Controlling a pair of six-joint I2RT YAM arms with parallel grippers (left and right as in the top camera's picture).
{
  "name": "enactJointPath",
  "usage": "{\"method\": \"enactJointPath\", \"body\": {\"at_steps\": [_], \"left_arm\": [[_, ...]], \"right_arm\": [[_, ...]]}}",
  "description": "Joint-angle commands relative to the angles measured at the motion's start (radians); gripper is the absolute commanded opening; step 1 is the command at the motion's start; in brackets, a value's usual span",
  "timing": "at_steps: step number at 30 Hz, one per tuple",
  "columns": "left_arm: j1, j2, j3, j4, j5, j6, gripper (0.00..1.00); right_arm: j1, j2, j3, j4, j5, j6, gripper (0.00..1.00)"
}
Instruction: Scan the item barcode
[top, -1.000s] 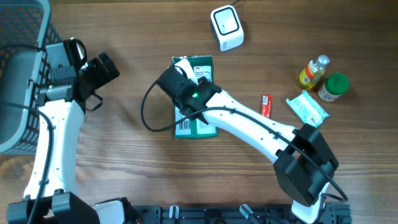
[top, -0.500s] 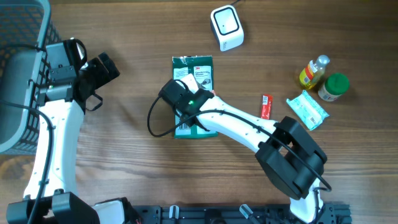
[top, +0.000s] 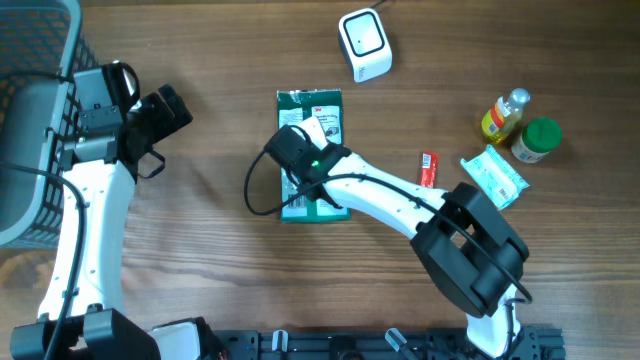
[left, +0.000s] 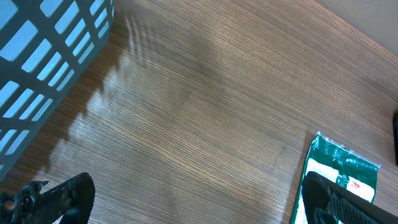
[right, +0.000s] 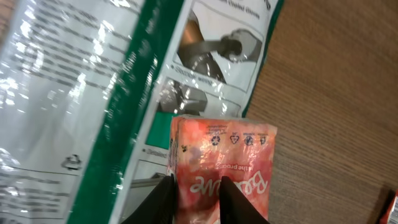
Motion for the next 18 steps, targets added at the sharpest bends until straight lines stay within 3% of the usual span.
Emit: {"method": "enactJointPath", "body": {"at_steps": [1, 5, 8, 13, 18], "left_arm": [[0.005, -0.005, 0.01, 0.003, 0.005, -0.009, 1.0], [0.005, -0.005, 0.01, 0.003, 0.005, -0.009, 1.0], [0.005, -0.005, 0.01, 0.003, 0.005, -0.009, 1.0], [0.005, -0.005, 0.01, 0.003, 0.005, -0.009, 1.0], [0.005, -0.005, 0.01, 0.003, 0.005, -0.009, 1.0]], "right_arm": [[0.0, 0.009, -0.035, 0.013, -0.005, 0.012, 0.25], [0.0, 0.009, -0.059, 0.031, -0.017, 0.012, 0.4], [0.0, 0.009, -0.059, 0.04, -0.044, 0.012, 0.41], [0.0, 0.006, -0.057, 0.052, -0.032, 0.011, 0.09], [-0.024, -0.084, -0.011, 0.019, -0.026, 0.012, 0.04]]}}
